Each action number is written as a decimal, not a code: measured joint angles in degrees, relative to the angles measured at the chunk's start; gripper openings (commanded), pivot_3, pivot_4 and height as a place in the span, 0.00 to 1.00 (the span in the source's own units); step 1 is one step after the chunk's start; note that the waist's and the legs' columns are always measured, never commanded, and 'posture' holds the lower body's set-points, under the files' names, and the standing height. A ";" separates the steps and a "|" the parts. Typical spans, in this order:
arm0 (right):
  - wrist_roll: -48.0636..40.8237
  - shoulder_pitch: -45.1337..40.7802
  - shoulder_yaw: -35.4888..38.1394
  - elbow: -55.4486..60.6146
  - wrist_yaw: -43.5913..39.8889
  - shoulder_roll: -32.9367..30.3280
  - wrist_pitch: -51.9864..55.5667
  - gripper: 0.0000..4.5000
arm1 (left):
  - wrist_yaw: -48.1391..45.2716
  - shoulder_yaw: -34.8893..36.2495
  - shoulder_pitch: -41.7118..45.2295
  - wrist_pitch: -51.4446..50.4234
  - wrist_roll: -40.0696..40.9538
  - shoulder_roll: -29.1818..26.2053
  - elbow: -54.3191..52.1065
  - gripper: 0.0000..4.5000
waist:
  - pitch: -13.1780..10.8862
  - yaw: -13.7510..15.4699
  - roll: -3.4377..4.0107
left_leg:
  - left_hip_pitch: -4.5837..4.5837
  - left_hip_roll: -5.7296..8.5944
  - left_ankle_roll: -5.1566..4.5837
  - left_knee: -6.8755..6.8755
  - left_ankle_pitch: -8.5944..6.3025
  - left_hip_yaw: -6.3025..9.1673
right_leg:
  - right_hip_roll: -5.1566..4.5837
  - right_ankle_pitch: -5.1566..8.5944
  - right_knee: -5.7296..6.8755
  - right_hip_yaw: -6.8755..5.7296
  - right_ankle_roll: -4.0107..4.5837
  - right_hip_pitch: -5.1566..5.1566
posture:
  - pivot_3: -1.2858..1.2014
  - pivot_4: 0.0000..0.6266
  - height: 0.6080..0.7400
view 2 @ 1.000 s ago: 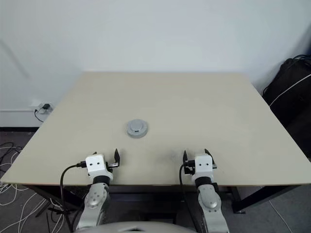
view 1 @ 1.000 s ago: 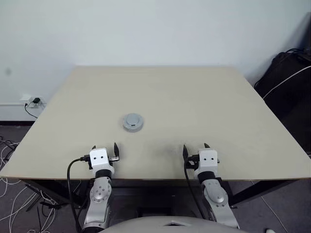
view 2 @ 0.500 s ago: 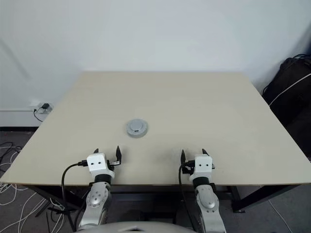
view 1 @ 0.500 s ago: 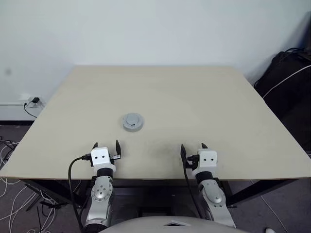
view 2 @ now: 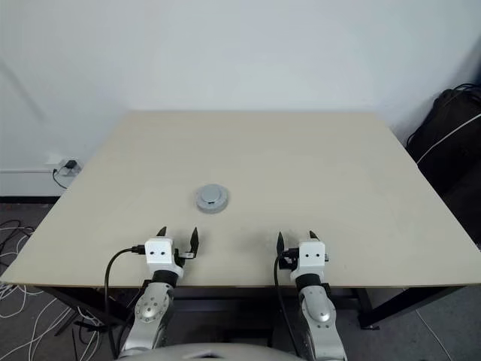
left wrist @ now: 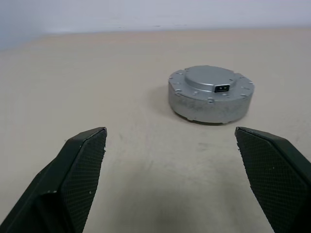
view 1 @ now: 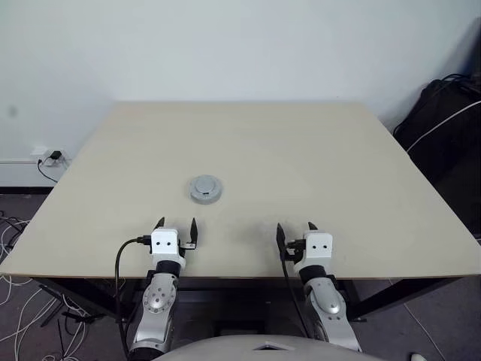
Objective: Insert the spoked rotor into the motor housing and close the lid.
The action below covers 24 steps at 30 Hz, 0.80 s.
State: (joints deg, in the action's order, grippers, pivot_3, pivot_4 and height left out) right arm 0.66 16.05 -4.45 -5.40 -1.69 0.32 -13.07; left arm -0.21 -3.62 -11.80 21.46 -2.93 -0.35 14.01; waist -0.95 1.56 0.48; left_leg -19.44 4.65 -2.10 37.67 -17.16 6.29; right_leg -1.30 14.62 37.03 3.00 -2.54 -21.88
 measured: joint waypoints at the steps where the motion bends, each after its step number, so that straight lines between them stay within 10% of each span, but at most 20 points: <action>1: 0.03 0.04 0.02 -0.01 0.26 0.07 -0.01 1.00 | -0.08 -0.02 0.03 0.00 -0.18 0.00 0.00 1.00 | 0.00 0.01 0.00 | 0.00 0.00 0.00 0.00 0.00 0.00 | 0.00 0.00 0.00 0.00 0.00 0.00 | 0.52 0.00 1.00; 24: 1.00 0.67 0.33 -0.25 2.37 0.37 -0.26 1.00 | -1.07 -0.16 1.21 -1.56 -0.46 0.07 0.00 1.00 | 0.00 0.00 0.01 | 0.00 0.00 -0.14 0.00 0.08 0.00 | 0.00 0.00 0.00 0.00 0.00 0.00 | 0.52 0.00 1.00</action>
State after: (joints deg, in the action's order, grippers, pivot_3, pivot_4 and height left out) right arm 1.66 16.71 -4.13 -5.64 0.68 0.69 -13.33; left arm -1.29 -3.78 -10.59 19.90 -3.40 -0.28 14.02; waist -0.95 1.56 0.50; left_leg -19.44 4.65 -2.24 37.67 -17.09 6.29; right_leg -1.30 14.62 37.03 3.00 -2.54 -21.88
